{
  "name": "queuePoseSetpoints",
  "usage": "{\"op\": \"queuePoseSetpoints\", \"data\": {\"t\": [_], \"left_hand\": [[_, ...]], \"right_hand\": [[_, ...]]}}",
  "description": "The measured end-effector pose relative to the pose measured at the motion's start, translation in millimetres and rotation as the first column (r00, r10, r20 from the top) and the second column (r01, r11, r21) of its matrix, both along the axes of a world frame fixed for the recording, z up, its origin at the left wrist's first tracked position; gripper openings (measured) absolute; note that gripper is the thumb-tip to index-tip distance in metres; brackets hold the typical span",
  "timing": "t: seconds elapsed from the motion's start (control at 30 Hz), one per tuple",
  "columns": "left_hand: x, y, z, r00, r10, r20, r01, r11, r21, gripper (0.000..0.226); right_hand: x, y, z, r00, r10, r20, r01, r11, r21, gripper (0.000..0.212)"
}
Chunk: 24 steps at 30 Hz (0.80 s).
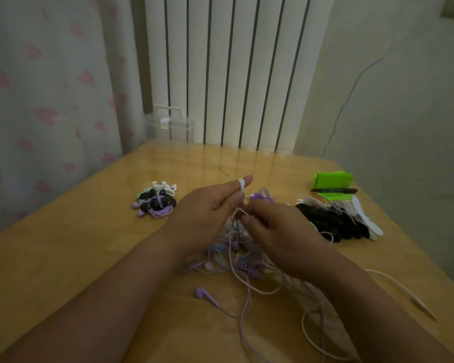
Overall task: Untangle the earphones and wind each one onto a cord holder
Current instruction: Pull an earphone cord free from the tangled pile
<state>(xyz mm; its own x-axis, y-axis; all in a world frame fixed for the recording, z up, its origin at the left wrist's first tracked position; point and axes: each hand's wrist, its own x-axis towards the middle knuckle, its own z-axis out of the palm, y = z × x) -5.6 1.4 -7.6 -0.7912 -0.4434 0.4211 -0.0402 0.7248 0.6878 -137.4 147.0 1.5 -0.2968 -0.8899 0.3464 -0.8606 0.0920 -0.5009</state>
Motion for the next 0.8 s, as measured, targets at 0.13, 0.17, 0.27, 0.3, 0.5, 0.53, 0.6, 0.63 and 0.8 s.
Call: {"op": "queuePoseSetpoints", "data": {"t": [0.13, 0.17, 0.27, 0.3, 0.5, 0.53, 0.6, 0.63, 0.8], "left_hand": [[2.0, 3.3, 4.8, 0.992, -0.081, 0.096, 0.085, 0.995, -0.045, 0.04], [2.1, 4.5, 6.1, 0.989, -0.096, 0.116, 0.104, 0.992, -0.072, 0.033], [2.2, 7.2, 8.0, 0.979, -0.15, 0.137, 0.162, 0.984, -0.075, 0.016], [2.1, 7.3, 9.3, 0.973, -0.182, 0.142, 0.191, 0.98, -0.053, 0.02], [8.2, 13.6, 17.9, 0.909, -0.413, 0.053, 0.394, 0.896, 0.205, 0.026], [8.4, 14.0, 18.3, 0.895, -0.446, 0.0, 0.428, 0.859, 0.281, 0.027], [9.2, 16.2, 20.8, 0.862, -0.495, -0.108, 0.491, 0.762, 0.422, 0.035], [8.5, 16.2, 21.8, 0.85, -0.501, -0.159, 0.512, 0.72, 0.469, 0.038], [5.3, 10.7, 19.4, 0.908, -0.352, -0.229, 0.42, 0.746, 0.517, 0.043]], "right_hand": [[-8.0, 10.7, 14.8, 0.998, -0.042, 0.052, 0.048, 0.992, -0.114, 0.007], [-10.2, 12.4, 18.2, 0.996, -0.026, 0.086, 0.04, 0.987, -0.156, 0.008], [-15.0, 15.7, 23.4, 0.977, 0.065, 0.201, -0.011, 0.966, -0.26, 0.016], [-16.1, 16.8, 24.2, 0.968, 0.096, 0.231, -0.025, 0.956, -0.292, 0.018], [-20.3, 17.0, 27.2, 0.891, 0.174, 0.419, -0.009, 0.93, -0.367, 0.016], [-21.3, 17.1, 26.6, 0.858, 0.182, 0.48, 0.006, 0.932, -0.363, 0.015], [-23.0, 16.8, 23.6, 0.814, 0.167, 0.557, 0.03, 0.944, -0.327, 0.015], [-22.5, 16.1, 21.5, 0.802, 0.154, 0.577, 0.034, 0.953, -0.302, 0.015], [-6.5, 4.8, 8.6, 0.934, 0.022, 0.356, 0.036, 0.988, -0.153, 0.02]]}}
